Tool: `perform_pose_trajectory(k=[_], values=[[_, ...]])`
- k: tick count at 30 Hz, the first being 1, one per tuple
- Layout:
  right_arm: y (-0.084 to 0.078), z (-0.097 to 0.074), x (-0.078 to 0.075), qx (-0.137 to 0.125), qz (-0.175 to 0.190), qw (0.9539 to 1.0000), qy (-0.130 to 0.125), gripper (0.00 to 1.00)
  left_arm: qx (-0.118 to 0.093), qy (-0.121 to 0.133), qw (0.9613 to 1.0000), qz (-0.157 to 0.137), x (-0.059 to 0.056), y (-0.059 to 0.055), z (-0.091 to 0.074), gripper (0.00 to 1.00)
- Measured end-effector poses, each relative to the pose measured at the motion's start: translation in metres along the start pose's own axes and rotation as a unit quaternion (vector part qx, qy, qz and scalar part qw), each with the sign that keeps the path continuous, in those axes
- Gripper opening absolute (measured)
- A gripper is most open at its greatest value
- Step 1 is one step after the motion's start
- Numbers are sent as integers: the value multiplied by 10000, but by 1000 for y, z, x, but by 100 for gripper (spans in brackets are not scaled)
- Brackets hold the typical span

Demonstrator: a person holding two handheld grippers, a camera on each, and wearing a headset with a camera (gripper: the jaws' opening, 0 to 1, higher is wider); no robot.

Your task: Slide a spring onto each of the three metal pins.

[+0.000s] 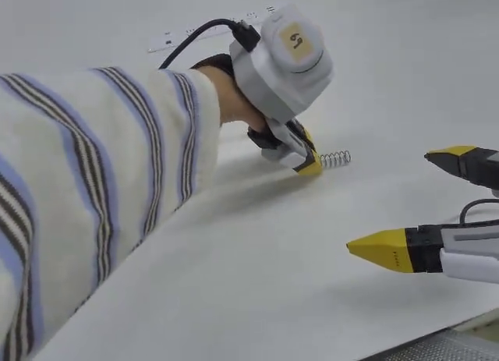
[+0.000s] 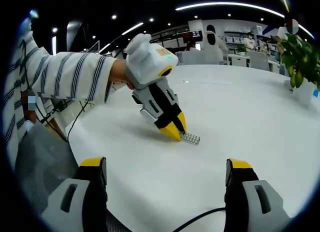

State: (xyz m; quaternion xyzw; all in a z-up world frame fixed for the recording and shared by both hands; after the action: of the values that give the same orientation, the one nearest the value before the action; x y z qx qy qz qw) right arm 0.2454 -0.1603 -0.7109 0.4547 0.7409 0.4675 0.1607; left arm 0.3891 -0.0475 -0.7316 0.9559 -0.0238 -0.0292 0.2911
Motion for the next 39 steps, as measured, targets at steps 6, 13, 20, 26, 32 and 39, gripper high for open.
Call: perform_pose_trajectory(k=[6,13,20,26,32,39], values=[[3,0,2,-15,-42,10000,6,97,-36,24,9997,-220,-2,-6,-4,2],[6,2,4,4,-94,9999,74,96,-248,147,9987,-414,-7,-20,-28,2],[14,4,4,7,-161,9998,67,97,-449,245,9947,-890,-9,-33,-52,2],[15,6,6,72,-230,9996,145,96,-482,279,9916,-1163,-15,-50,-74,2],[17,9,9,113,-276,9993,220,95,-471,326,9886,-1393,-27,-62,-90,2],[20,12,11,229,-405,9984,323,94,-421,414,9869,-1502,-38,-76,-104,2]])
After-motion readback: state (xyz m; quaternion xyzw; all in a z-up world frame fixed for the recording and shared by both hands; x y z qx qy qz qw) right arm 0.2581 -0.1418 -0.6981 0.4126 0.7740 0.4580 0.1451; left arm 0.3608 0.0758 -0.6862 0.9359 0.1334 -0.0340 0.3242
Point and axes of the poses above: the centre of the closed fingertips' face, and the gripper's own axes: z roughly forward along the fingers, x roughly to its left, y roughly out of its top, the point moved 9 cm from there along -z, roughly backward along the fingers, and after that the axes turned 2 degrees about -y, right-handed, at the moved point
